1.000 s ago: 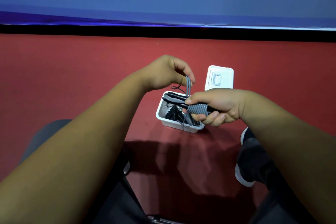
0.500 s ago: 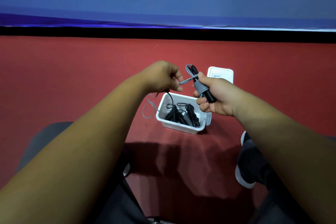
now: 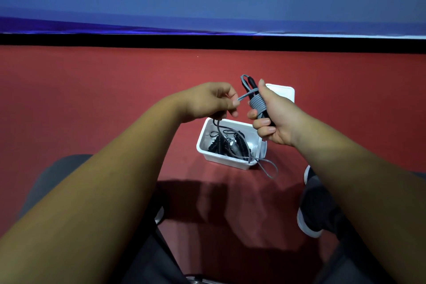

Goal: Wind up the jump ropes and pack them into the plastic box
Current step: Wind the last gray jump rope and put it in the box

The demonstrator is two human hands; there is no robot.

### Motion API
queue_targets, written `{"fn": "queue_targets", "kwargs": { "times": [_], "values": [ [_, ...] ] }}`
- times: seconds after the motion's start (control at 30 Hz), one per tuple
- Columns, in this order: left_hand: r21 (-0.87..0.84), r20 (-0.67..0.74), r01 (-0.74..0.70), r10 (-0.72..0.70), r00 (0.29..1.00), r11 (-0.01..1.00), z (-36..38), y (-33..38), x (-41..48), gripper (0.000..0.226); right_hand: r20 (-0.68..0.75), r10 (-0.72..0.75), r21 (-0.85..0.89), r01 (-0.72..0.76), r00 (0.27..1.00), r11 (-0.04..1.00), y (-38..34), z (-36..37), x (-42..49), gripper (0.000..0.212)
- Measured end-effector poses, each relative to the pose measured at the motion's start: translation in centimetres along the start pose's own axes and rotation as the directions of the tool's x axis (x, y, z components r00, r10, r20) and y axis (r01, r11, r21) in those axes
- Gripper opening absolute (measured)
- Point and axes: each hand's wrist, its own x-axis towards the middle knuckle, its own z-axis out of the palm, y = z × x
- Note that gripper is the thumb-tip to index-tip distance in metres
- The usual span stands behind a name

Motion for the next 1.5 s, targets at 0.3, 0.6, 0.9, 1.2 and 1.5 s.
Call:
{"fn": "queue_targets", "kwargs": {
  "times": [0.3, 0.6, 0.9, 1.2, 1.5],
  "values": [
    [0.123, -0.005, 0.080, -0.080, 0.997, 0.989, 0.2, 0.0, -0.1, 0.012, 0.010, -0.011, -0.044, 0.012, 1.000, 0.999, 0.2, 0.0, 0.1, 0.051],
    [0.345, -0.074, 0.027, -0.001, 0.997, 0.938, -1.1, 0.0, -0.2, 0.015, 0.059, -0.008, -0.015, 0.009, 0.998, 1.000, -0.5, 0.1, -0.2, 0.036],
    [0.331, -0.083, 0.145, -0.124, 0.989, 0.932, -1.2, -0.7, -0.3, 0.010, 0.234, 0.059, -0.075, -0.042, 0.970, 0.996, -0.8, 0.8, -2.0, 0.043],
    [0.188, -0.024, 0.101, -0.098, 0.995, 0.977, -1.0, -1.1, -0.5, 0.009, 0.490, 0.251, -0.316, -0.098, 0.835, 0.943, -0.8, 0.0, -3.3, 0.060],
    [0.091, -0.004, -0.033, 0.034, 0.999, 0.995, -1.1, 0.7, -0.9, 0.016, 0.585, 0.502, -0.572, -0.116, 0.637, 0.812, -0.1, -0.1, -3.3, 0.046]
  ]
}}
